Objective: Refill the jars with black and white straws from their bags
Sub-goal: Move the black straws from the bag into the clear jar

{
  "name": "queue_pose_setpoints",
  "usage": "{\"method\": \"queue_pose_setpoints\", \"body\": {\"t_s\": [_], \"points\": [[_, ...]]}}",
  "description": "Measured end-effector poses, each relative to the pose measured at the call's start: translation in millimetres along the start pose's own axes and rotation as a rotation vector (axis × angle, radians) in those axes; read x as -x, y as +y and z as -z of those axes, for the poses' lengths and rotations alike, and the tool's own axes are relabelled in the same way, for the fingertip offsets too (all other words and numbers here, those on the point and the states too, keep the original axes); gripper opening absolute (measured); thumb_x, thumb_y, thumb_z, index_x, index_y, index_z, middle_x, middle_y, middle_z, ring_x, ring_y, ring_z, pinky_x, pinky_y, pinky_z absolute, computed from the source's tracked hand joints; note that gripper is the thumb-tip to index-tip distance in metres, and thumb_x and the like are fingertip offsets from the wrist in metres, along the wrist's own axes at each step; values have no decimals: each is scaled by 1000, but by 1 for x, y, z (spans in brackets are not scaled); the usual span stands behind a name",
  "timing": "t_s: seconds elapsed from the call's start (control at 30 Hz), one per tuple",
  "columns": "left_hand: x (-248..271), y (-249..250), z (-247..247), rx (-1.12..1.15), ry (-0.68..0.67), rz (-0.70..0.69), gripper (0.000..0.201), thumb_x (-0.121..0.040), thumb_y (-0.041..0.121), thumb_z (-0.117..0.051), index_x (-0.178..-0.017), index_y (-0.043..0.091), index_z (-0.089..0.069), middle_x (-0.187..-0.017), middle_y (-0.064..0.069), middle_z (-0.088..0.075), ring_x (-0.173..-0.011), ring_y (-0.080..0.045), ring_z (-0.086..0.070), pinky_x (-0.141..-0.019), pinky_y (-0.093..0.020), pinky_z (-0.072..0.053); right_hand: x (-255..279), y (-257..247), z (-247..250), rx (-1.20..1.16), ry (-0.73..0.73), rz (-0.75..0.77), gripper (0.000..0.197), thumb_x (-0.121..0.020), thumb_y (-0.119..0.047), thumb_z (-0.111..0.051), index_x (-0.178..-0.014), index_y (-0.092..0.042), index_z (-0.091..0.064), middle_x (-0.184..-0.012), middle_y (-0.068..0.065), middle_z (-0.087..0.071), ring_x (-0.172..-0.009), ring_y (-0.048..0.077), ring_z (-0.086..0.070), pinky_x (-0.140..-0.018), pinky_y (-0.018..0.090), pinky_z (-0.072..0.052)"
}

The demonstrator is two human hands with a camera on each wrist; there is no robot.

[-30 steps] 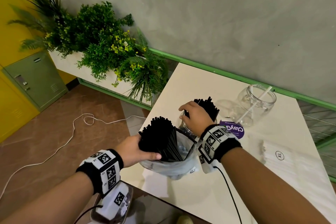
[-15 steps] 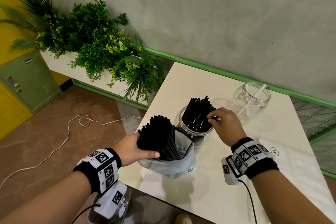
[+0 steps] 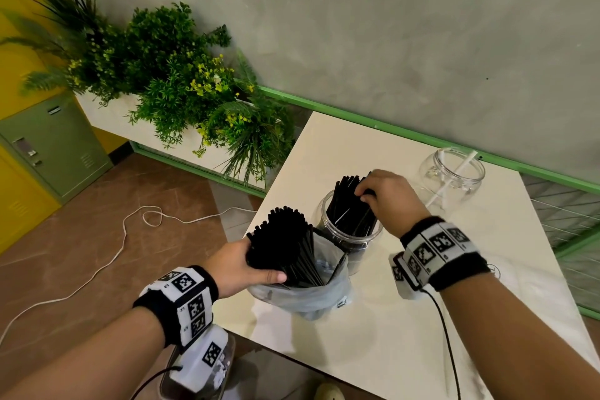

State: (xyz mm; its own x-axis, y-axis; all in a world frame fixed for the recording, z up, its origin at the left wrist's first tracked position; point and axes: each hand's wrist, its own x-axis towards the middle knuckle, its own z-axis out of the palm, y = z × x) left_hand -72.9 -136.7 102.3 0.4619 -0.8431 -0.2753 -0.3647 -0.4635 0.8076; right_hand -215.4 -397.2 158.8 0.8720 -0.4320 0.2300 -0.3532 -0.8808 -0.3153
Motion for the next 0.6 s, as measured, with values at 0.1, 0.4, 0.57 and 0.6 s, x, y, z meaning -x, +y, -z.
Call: {"method": "queue_pose_setpoints", "body": {"t_s": [0.1,0.4,0.57,0.6], "points": [[-1,-2,0,19,-1,-2,85,-51,67,-73,-121,22,-56,-101,18,-60,-102,-5,-58,-72,-4,-39,-25,2,0,97,-105,63,22,-84,6,-60,-98,-6,-71,-101,11,-65,-97,31,-56,-85,37,-45],[-2,-6,-1,29,0,-9,92,-46,73,-71,-121,22,-57,-104,16,-61,-102,-4,-58,-73,-4,-40,-6,11,-28,268,255,105,36,-69,4,-71,-99,-15,-70,-109,4,-64,-99,30,-44,-74,43,-45],[-5,-8,0,36,-12,-17,110,-31,89,-63,-121,24,-57,-104,18,-62,-101,-2,-58,-73,-4,-39,5,6,-40,467,31,335,40,-79,-26,-67,-119,-26,-61,-137,-1,-52,-126,32,-42,-98,52,-37],[-5,-8,-1,35,-11,-15,107,-34,87,-65,-121,24,-57,-104,18,-62,-101,-2,-58,-73,-3,-39,4,10,-41,513,-23,323,41,-78,-30,-70,-117,-27,-62,-137,-1,-52,-128,33,-42,-101,54,-35]]}}
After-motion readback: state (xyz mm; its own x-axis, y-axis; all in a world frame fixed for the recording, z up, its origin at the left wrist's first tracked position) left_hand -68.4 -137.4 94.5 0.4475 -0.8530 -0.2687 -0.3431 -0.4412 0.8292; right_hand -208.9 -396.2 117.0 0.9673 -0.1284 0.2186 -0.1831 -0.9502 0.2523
